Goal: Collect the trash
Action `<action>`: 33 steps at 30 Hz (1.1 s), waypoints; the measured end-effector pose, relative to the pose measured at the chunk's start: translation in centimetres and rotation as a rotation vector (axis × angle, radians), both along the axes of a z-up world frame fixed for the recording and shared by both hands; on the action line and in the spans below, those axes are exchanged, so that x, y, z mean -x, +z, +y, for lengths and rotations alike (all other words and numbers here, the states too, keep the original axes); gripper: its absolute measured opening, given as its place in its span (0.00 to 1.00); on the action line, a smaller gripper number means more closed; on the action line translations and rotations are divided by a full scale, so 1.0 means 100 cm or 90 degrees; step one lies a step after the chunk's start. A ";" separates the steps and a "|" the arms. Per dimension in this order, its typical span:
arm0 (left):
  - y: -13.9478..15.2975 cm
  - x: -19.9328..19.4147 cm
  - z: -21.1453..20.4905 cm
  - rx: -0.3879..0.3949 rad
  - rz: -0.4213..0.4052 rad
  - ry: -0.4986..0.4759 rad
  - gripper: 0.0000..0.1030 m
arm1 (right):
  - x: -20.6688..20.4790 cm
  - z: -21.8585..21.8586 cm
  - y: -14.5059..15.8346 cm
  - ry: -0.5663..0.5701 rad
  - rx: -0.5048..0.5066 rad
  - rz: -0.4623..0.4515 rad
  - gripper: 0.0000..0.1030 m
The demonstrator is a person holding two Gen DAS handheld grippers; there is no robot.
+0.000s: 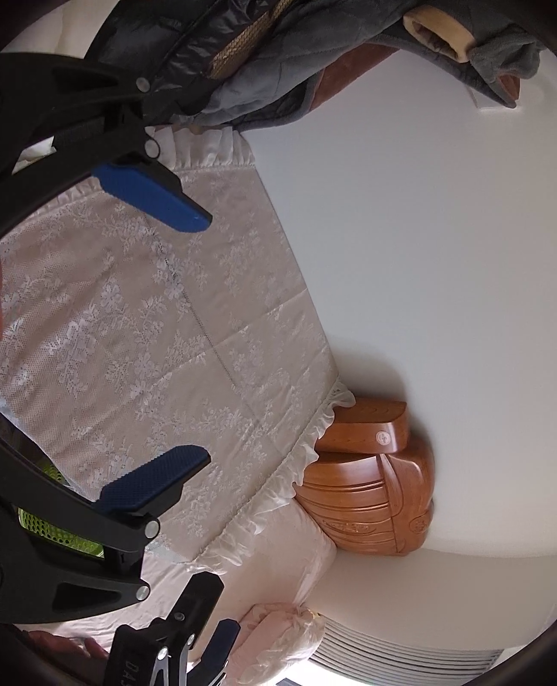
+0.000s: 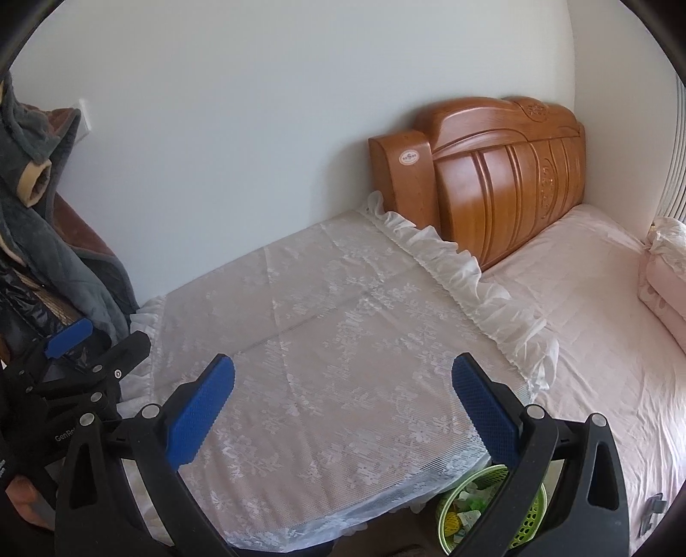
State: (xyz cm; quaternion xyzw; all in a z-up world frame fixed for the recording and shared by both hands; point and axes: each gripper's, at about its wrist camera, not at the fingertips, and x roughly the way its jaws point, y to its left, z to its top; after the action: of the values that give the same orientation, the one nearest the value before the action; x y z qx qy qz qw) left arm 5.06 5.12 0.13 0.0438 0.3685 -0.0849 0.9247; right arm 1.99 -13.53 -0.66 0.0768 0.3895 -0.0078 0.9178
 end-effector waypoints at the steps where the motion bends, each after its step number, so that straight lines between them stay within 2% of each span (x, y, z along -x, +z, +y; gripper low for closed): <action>1: -0.001 0.000 -0.001 0.000 0.002 -0.002 0.93 | 0.001 -0.002 -0.001 -0.002 0.002 0.002 0.98; 33: -0.012 -0.004 -0.019 -0.017 0.024 -0.024 0.92 | -0.002 -0.015 -0.009 -0.016 0.002 0.017 0.98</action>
State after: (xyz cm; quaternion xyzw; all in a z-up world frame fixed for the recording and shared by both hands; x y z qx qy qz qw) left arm 5.45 3.17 -1.08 0.0614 0.3859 -0.0980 0.9153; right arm 2.20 -15.04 -1.56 0.0805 0.4005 -0.0211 0.9125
